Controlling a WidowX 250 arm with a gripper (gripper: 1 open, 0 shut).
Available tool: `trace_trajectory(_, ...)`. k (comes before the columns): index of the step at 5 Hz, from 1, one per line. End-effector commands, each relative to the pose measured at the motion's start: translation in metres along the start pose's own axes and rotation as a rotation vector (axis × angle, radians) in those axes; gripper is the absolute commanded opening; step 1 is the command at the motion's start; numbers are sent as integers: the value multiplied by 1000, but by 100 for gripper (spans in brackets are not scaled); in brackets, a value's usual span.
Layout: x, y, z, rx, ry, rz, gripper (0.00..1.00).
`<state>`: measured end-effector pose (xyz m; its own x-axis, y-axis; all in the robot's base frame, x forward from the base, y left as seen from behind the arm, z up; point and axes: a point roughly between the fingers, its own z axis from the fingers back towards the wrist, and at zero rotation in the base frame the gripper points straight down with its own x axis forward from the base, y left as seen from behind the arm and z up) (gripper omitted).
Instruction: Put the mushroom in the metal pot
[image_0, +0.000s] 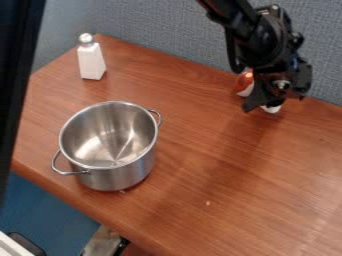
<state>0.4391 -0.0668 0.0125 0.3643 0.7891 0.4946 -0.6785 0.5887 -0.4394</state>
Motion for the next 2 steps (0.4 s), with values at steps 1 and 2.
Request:
trace_trajectory(1,-17,13,-15,39,-35,48,100)
trace_trajectory(2,-19,3,2,24,-54,50,0)
